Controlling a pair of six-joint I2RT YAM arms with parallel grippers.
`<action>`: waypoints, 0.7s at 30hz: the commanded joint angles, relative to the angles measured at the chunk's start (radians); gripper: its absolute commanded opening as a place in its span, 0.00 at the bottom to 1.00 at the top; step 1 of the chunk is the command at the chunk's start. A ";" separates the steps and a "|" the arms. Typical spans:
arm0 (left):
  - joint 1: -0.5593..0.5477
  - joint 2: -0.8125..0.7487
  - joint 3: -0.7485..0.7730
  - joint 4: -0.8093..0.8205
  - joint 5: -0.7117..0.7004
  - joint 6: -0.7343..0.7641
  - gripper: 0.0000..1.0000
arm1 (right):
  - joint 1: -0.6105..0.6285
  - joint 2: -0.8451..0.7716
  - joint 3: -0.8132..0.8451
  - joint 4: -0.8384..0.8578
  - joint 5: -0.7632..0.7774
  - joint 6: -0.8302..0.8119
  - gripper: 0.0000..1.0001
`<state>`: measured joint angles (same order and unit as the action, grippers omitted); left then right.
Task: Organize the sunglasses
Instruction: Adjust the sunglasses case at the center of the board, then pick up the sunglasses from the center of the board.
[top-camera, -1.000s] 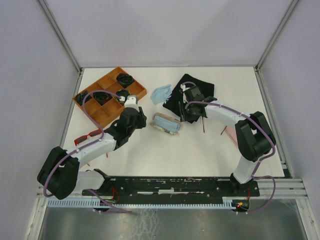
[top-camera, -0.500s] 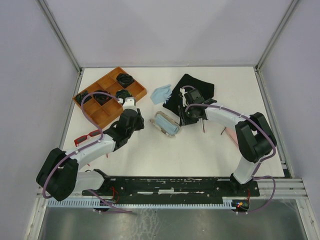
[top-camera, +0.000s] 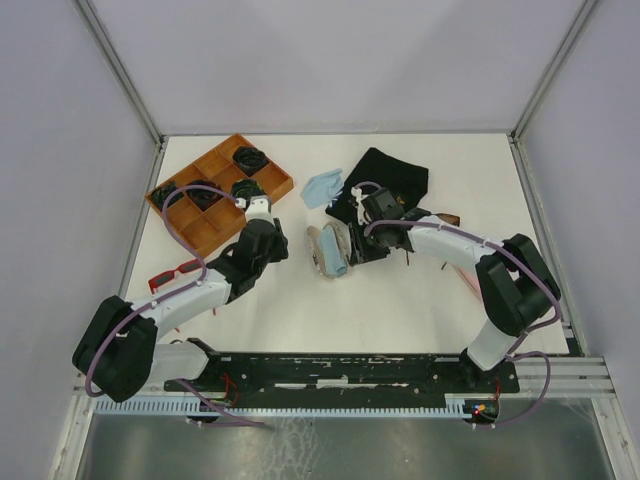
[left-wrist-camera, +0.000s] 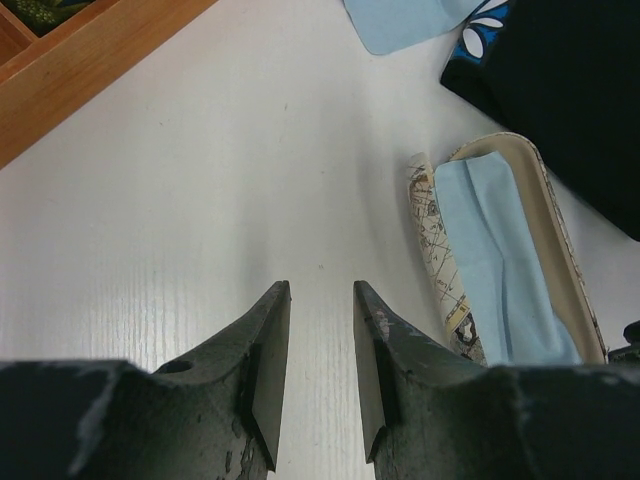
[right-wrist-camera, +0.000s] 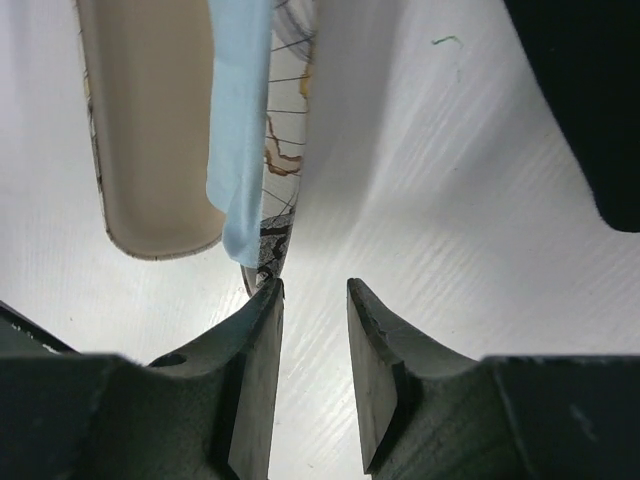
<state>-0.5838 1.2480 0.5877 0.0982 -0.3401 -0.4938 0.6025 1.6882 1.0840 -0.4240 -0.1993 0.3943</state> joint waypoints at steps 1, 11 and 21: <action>0.006 -0.030 -0.004 0.012 -0.031 -0.051 0.39 | 0.013 -0.063 -0.011 0.041 -0.016 0.021 0.40; 0.006 -0.114 -0.020 -0.037 -0.060 -0.071 0.40 | -0.002 -0.258 -0.092 -0.014 0.466 -0.011 0.50; 0.005 -0.145 -0.028 -0.064 -0.035 -0.089 0.40 | -0.125 -0.153 -0.028 -0.020 0.542 -0.044 0.59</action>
<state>-0.5838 1.1286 0.5659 0.0330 -0.3653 -0.5377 0.5102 1.4662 0.9936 -0.4461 0.3126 0.3706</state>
